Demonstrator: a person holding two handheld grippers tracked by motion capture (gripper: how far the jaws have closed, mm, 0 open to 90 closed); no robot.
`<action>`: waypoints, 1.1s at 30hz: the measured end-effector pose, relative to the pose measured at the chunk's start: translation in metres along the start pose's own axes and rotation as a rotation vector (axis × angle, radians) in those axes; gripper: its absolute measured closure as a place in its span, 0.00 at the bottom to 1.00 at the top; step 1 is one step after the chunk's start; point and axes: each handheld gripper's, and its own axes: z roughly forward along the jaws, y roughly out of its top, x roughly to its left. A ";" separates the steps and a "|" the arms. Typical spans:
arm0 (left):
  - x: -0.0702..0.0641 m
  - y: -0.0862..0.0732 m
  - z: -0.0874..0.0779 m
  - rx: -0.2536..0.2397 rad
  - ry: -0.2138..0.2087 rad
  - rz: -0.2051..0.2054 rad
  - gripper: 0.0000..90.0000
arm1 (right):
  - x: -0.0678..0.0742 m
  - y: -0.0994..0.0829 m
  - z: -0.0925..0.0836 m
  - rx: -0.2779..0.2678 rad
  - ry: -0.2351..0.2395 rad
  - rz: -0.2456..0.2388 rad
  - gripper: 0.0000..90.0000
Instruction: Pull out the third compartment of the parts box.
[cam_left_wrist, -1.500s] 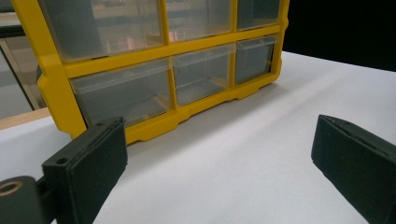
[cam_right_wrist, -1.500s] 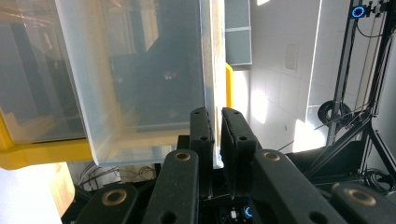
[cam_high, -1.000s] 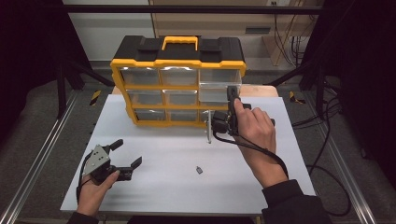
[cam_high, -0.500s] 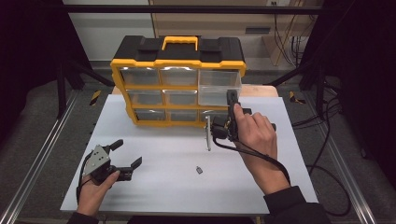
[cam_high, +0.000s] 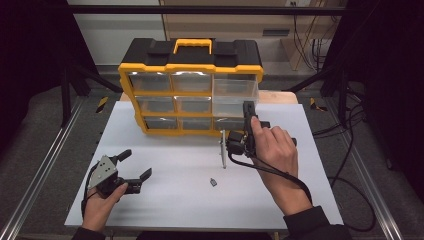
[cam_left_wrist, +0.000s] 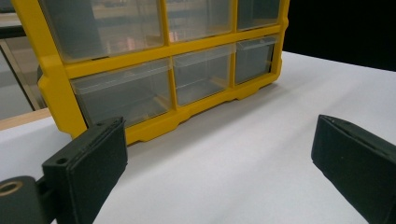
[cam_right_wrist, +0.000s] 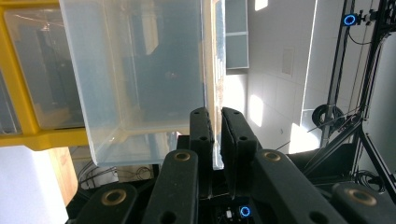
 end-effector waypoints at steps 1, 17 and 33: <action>0.000 0.000 0.000 -0.002 0.000 0.000 0.04 | 0.000 0.000 0.000 -0.003 -0.002 0.000 0.93; 0.000 0.000 0.000 0.000 0.000 0.001 0.04 | 0.000 0.003 -0.009 -0.010 -0.003 -0.001 0.92; -0.001 0.000 0.001 0.005 -0.009 0.003 0.04 | 0.005 0.001 -0.011 -0.017 -0.012 -0.007 0.91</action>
